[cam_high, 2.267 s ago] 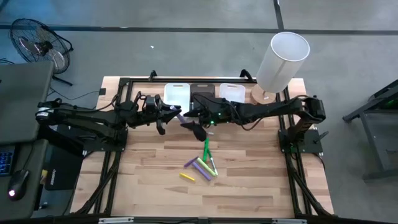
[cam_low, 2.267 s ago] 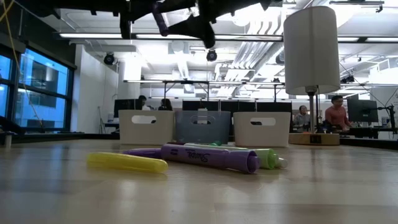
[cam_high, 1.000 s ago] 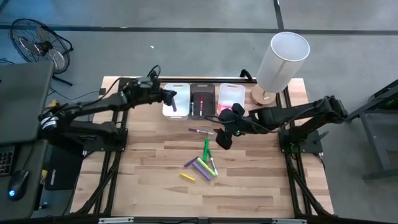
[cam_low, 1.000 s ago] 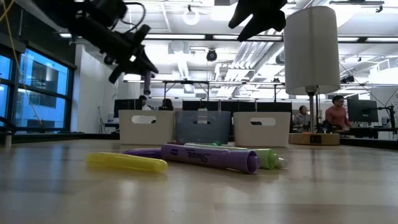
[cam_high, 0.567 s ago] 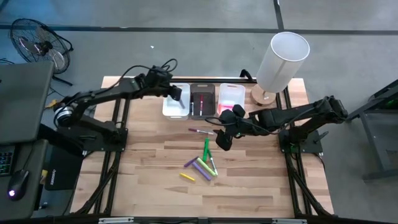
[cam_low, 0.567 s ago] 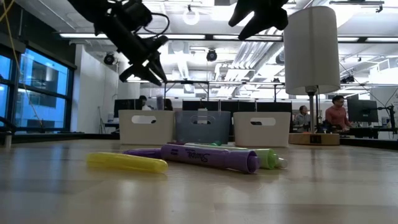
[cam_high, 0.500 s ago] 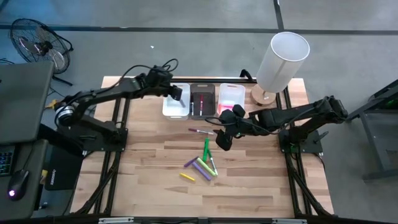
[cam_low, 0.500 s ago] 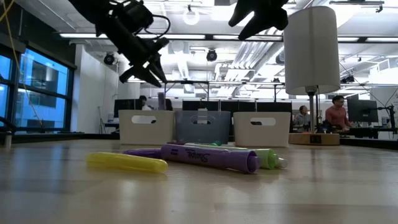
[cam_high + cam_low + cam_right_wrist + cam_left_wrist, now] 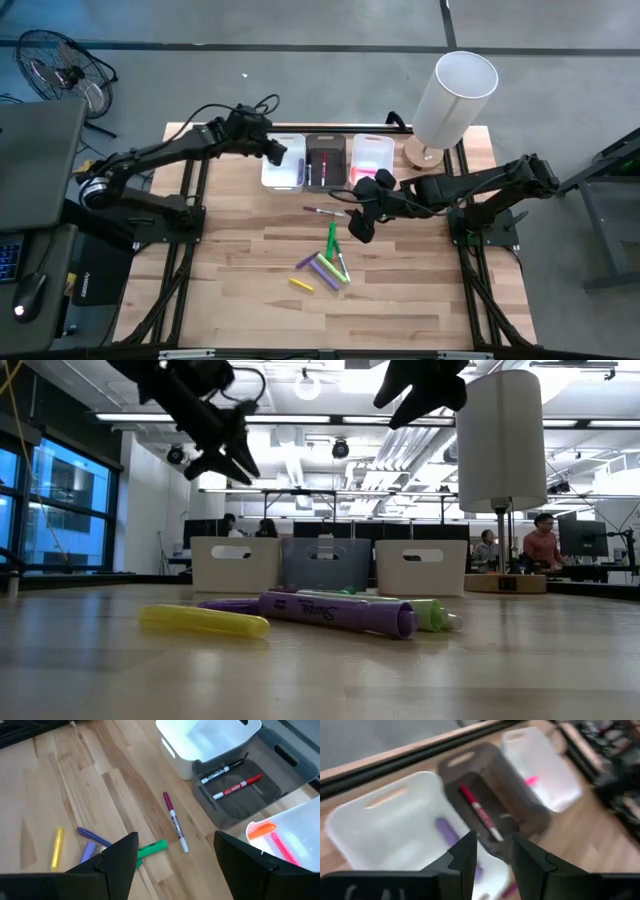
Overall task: Pick & Place Markers
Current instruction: Put the green marker pen into the black bin
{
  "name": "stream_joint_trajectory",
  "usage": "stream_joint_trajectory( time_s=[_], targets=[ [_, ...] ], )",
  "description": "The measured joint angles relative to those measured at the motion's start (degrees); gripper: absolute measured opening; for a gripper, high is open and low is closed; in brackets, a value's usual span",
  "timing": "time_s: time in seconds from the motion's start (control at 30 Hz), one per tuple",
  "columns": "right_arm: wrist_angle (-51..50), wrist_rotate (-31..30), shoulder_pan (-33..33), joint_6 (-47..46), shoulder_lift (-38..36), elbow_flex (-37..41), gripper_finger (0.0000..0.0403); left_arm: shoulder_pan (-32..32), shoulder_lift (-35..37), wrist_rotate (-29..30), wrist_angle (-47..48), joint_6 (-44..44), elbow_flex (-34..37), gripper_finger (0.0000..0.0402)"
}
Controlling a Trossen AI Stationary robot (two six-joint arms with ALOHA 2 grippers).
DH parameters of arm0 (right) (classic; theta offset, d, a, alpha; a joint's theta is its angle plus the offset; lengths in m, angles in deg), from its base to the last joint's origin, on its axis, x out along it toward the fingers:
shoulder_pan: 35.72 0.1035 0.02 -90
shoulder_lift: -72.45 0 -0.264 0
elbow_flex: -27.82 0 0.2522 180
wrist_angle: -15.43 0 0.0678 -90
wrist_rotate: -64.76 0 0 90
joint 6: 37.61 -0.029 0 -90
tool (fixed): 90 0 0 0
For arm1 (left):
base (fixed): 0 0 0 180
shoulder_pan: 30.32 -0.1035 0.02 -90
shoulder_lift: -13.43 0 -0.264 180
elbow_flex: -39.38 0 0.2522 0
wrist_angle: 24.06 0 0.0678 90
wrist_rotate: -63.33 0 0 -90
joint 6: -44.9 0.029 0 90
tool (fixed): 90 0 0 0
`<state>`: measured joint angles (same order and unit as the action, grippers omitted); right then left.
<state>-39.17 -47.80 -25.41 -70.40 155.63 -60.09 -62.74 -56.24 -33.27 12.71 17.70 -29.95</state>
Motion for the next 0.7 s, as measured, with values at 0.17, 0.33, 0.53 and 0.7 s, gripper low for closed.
stream_joint_trajectory(
  time_s=[0.17,0.33,0.53,0.7],
  targets=[
    [-0.93,1.78,0.0,-3.43,0.06,0.0,0.0249,3.28,4.72,-1.58,6.52,0.76,0.0,0.011],
    [-1.91,2.75,0.0,-10.11,0.13,0.0,0.0249,10.09,8.87,-0.85,12.43,4.56,0.07,0.011],
    [-2.39,6.27,-0.02,-12.26,1.69,0.0,0.0249,21.21,12.74,7.71,15.6,3.13,0.04,0.011],
    [-2.17,7.28,-0.02,-13.68,4.08,0.0,0.0249,30.17,14.65,15.72,15.81,-0.7,1.34,0.0111]
  ],
)
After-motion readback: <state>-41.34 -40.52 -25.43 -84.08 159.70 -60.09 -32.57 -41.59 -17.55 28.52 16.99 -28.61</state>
